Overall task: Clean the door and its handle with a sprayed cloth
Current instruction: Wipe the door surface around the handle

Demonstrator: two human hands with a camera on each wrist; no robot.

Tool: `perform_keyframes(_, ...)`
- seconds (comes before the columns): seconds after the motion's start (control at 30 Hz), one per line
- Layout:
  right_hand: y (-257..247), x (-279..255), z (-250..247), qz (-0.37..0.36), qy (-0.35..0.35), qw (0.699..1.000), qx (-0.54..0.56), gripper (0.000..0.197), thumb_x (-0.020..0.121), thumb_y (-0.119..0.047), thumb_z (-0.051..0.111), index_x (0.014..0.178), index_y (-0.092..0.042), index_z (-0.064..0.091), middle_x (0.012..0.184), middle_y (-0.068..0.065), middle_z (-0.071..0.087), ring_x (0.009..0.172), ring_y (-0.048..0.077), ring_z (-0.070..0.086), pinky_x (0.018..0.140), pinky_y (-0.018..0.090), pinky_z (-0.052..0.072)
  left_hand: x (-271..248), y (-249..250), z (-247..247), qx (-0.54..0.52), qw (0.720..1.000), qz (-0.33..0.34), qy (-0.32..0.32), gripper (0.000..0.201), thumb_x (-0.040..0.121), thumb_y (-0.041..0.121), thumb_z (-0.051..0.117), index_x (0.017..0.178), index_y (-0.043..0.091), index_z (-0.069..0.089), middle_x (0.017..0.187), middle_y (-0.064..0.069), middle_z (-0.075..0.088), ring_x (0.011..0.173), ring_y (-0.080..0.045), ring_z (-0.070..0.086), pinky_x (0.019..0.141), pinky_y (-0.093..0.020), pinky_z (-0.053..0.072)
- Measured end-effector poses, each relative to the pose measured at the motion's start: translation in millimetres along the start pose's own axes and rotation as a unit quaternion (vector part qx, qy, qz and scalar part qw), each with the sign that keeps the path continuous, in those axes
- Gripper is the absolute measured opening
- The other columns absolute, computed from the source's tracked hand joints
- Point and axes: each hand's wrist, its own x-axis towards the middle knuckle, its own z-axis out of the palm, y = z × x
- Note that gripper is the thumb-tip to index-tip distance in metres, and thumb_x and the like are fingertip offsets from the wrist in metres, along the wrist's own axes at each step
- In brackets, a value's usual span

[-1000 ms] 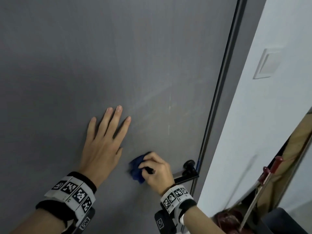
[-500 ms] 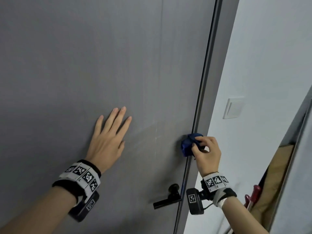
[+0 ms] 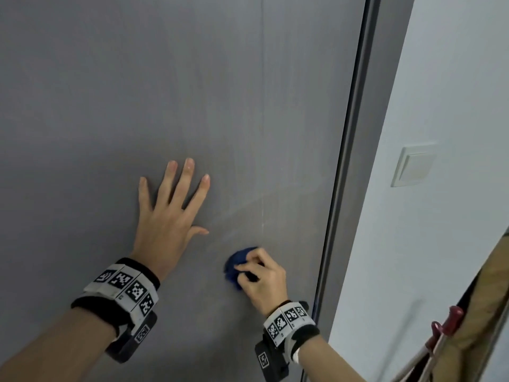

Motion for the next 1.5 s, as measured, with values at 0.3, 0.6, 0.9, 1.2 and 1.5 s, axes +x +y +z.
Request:
perform_keyframes(0.3,-9,109,-125,0.048,0.243,0.969,0.007,0.024,0.077,0.004,0.072,0.091,-0.015,0.075,0.101,-0.003,0.056,0.089,0.019,0.063,0.077,0.034,0.057,-8,-19,-7,-0.003,1.000,-0.007,0.020,0.112,0.067,0.057,0.081,0.157,0.019,0.027,0.167,-0.014,0.010,0.153,-0.034,0.018,0.112,-0.066,0.020)
perform_keyframes(0.6,-48,57,17,-0.095,0.087,0.991,-0.031,0.014,0.080,-0.009,0.071,0.091,-0.014,0.079,0.105,0.003,0.061,0.090,0.020,0.064,0.082,0.028,0.052,-21,-49,-5,-0.002,1.000,-0.024,0.005,0.120,0.058,0.051,0.087,0.156,0.019,0.027,0.167,-0.012,0.010,0.154,-0.034,0.014,0.109,-0.074,0.017)
perform_keyframes(0.9,-55,22,25,-0.126,-0.067,0.990,0.012,0.019,0.078,-0.002,0.065,0.086,-0.012,0.079,0.103,0.001,0.061,0.086,0.016,0.062,0.076,0.029,0.056,-21,-45,-13,-0.016,0.999,-0.039,-0.027,0.119,0.061,0.048,0.087,0.158,0.019,0.024,0.168,-0.012,0.007,0.154,-0.033,0.009,0.108,-0.077,0.018)
perform_keyframes(1.2,-6,99,-85,-0.002,0.235,0.970,-0.067,0.017,0.076,0.002,0.073,0.091,-0.007,0.077,0.100,0.010,0.060,0.092,0.023,0.062,0.081,0.038,0.054,-31,-33,-4,-0.015,0.997,-0.051,-0.047,0.118,0.066,0.046,0.086,0.158,0.018,0.019,0.167,-0.015,0.003,0.154,-0.039,0.004,0.104,-0.081,0.020)
perform_keyframes(1.5,-12,-34,64,-0.132,-0.083,0.982,-0.109,0.017,0.072,-0.009,0.075,0.084,-0.021,0.077,0.107,-0.007,0.060,0.087,0.015,0.061,0.057,0.025,0.049,-29,-28,-5,-0.019,0.995,-0.061,-0.076,0.120,0.065,0.045,0.087,0.158,0.019,0.015,0.167,-0.015,0.000,0.153,-0.041,0.002,0.103,-0.081,0.023)
